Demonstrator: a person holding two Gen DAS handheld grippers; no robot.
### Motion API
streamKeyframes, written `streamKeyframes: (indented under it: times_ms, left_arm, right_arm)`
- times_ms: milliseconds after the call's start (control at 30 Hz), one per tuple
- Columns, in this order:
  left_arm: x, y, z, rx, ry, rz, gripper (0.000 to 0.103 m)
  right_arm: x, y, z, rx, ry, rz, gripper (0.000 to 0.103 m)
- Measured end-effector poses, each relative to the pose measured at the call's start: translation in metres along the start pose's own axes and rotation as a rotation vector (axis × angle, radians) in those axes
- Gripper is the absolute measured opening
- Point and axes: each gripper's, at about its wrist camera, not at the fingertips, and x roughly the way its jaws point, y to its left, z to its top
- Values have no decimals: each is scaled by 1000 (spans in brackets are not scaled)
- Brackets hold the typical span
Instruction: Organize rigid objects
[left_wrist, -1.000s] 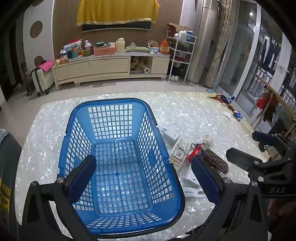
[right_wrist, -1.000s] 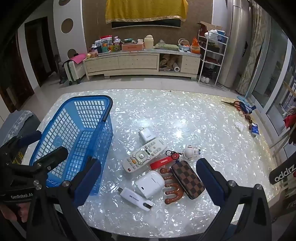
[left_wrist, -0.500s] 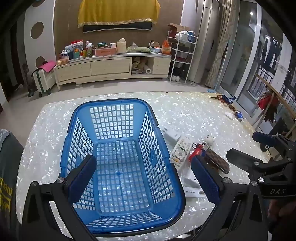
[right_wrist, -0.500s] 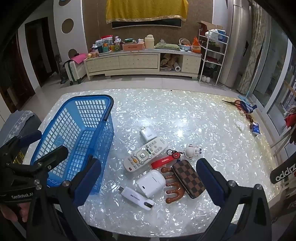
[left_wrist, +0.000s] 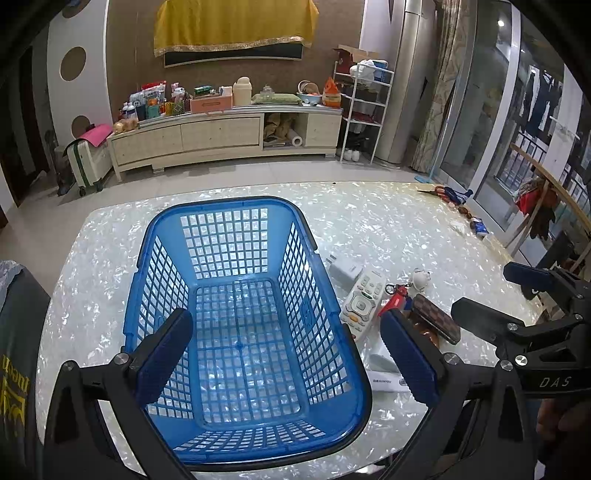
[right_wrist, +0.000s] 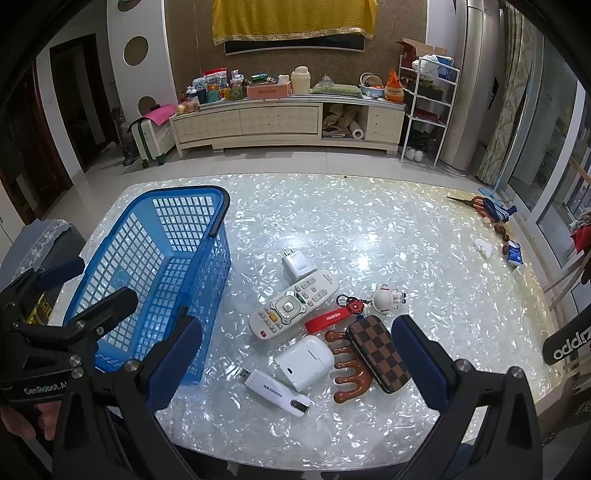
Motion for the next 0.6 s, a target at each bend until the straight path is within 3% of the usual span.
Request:
streamKeyframes:
  times_ms: [600]
  left_arm:
    - [-2,1,0,0,1,-5,101]
  right_arm:
    - [0,-2,-1,8,0,25,103]
